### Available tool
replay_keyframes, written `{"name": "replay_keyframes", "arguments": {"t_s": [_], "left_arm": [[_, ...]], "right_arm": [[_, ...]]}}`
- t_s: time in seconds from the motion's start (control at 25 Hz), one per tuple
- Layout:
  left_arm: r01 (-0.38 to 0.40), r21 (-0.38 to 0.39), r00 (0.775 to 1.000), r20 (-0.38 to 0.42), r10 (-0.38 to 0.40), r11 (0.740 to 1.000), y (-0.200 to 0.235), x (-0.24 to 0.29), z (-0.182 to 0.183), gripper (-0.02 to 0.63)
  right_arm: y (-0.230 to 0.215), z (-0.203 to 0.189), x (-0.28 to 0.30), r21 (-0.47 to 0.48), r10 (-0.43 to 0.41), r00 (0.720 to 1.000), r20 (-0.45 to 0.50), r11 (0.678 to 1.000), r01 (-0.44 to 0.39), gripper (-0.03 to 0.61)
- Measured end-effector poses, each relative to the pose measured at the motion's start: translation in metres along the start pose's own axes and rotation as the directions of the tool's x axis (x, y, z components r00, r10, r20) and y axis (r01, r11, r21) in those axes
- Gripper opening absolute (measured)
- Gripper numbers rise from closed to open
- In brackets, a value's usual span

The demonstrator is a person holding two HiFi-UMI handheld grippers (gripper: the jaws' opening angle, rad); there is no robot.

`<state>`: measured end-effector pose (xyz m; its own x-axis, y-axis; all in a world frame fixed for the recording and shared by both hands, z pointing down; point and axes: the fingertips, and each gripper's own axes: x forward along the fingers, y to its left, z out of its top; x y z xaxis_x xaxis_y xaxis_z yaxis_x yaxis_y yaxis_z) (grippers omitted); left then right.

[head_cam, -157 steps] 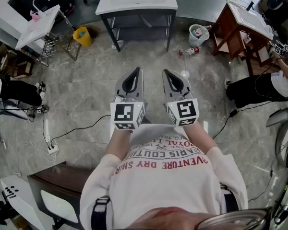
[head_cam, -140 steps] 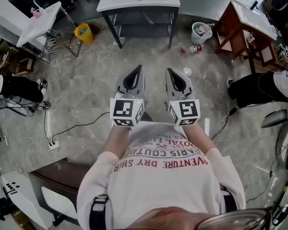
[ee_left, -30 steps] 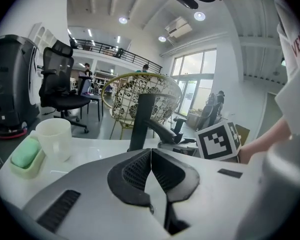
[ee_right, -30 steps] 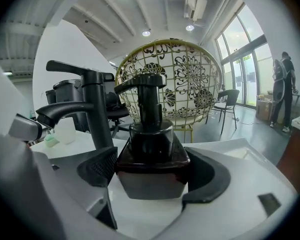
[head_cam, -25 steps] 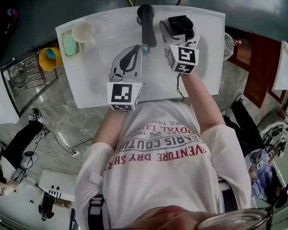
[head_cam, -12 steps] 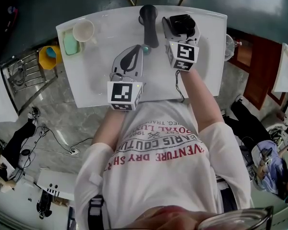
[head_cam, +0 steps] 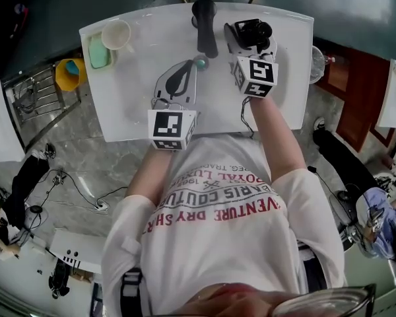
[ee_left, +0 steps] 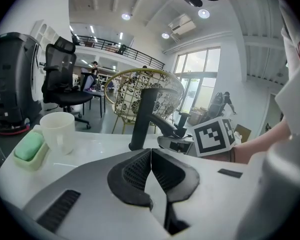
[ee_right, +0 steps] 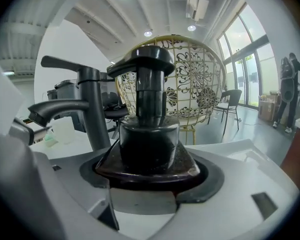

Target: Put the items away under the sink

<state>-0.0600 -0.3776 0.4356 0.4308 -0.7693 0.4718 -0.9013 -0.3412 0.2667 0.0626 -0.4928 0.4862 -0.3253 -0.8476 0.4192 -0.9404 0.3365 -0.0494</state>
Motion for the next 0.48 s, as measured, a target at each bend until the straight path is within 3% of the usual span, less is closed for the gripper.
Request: {"name": "replay_keyframes", "arguments": {"t_s": [0.48], "left_arm": [[-0.012, 0.021, 0.997, 0.072, 0.01, 1.0, -0.042, -0.021, 0.017, 0.023]], "right_arm": [[0.008, 0.031, -0.088, -0.024, 0.061, 0.997, 0.045, 0.998, -0.06, 0.38]]}}
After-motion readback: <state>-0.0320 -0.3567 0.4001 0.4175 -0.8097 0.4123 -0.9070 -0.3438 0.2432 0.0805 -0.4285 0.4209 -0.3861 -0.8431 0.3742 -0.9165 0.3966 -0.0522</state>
